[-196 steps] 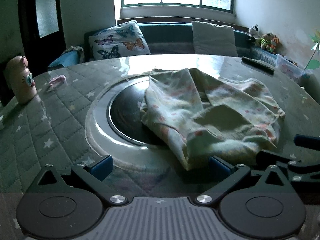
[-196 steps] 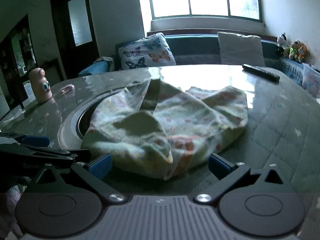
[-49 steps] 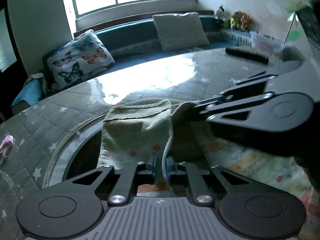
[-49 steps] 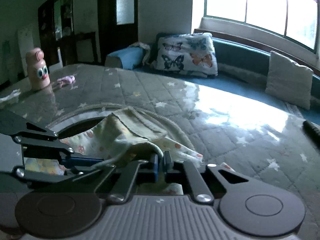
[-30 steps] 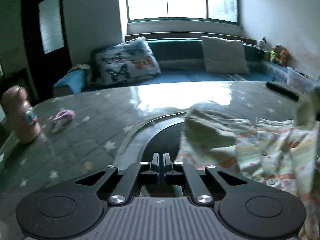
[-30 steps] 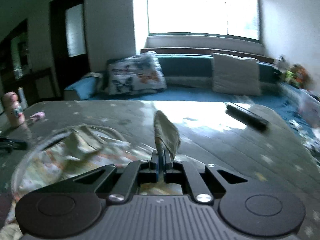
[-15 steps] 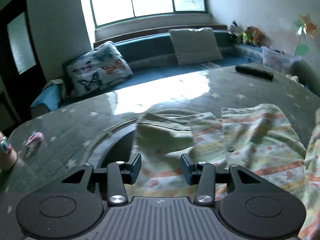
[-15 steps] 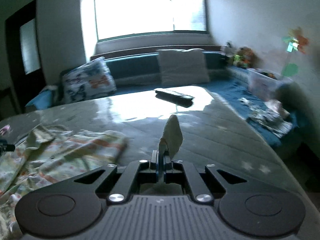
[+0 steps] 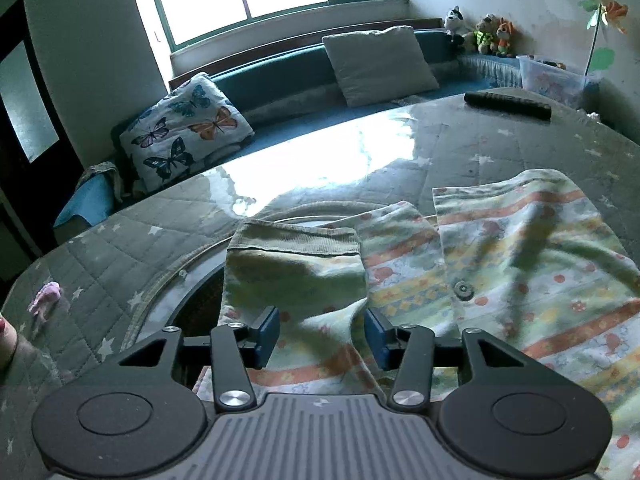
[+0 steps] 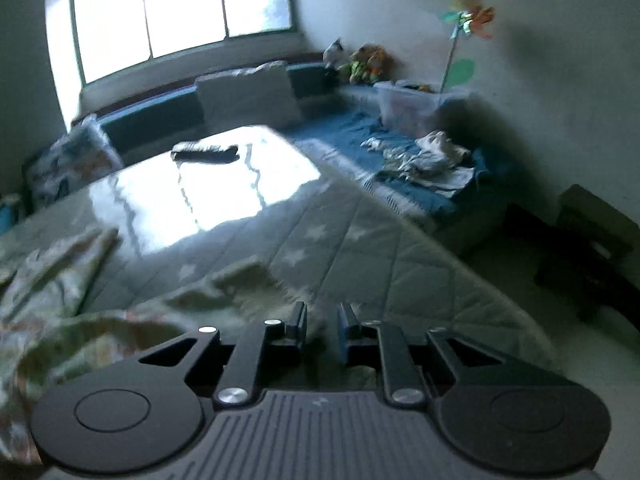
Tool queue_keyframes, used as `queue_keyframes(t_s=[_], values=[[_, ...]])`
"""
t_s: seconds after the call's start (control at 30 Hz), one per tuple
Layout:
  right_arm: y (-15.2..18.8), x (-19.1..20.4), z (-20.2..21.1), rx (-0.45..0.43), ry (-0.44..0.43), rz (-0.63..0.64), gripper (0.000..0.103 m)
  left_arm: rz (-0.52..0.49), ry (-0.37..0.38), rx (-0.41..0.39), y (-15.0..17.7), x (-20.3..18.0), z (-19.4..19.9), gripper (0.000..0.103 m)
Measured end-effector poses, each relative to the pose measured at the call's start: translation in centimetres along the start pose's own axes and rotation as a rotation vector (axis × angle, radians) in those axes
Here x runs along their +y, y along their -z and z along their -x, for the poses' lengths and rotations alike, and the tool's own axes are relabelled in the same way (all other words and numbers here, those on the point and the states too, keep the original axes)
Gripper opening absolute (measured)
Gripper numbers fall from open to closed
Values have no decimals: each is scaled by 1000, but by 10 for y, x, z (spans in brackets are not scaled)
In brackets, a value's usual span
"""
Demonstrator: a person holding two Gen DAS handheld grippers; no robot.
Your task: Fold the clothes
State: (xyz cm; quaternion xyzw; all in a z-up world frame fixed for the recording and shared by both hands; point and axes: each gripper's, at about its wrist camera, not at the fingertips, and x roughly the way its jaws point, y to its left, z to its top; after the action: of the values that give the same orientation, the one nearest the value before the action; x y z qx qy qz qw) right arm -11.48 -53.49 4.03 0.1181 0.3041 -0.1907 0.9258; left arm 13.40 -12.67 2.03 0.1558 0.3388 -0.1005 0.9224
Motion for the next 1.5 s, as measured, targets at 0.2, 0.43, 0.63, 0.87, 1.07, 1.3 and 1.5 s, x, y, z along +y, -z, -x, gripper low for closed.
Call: queue_keyframes(t_s=[0.2,0.43,0.63,0.87,1.07,1.3,1.5], values=[[-3,21,-7,-5,-116,63,23,-2,-7,3,-4,3,-12,50],[5,52,-23,46,-187,120,29,28,52,22,-4,11,-22,50],[8,62,-29,63,-206,141,34,66,155,14,-6,16,-17,50],[11,65,-31,57,-212,157,40,92,133,10,-13,12,-25,57],[11,65,-32,54,-213,157,41,138,91,41,-17,18,-39,31],[12,65,-32,49,-209,158,42,190,52,-39,-12,36,-9,6],[14,68,-32,39,-195,169,42,286,-3,-110,-1,70,37,5]])
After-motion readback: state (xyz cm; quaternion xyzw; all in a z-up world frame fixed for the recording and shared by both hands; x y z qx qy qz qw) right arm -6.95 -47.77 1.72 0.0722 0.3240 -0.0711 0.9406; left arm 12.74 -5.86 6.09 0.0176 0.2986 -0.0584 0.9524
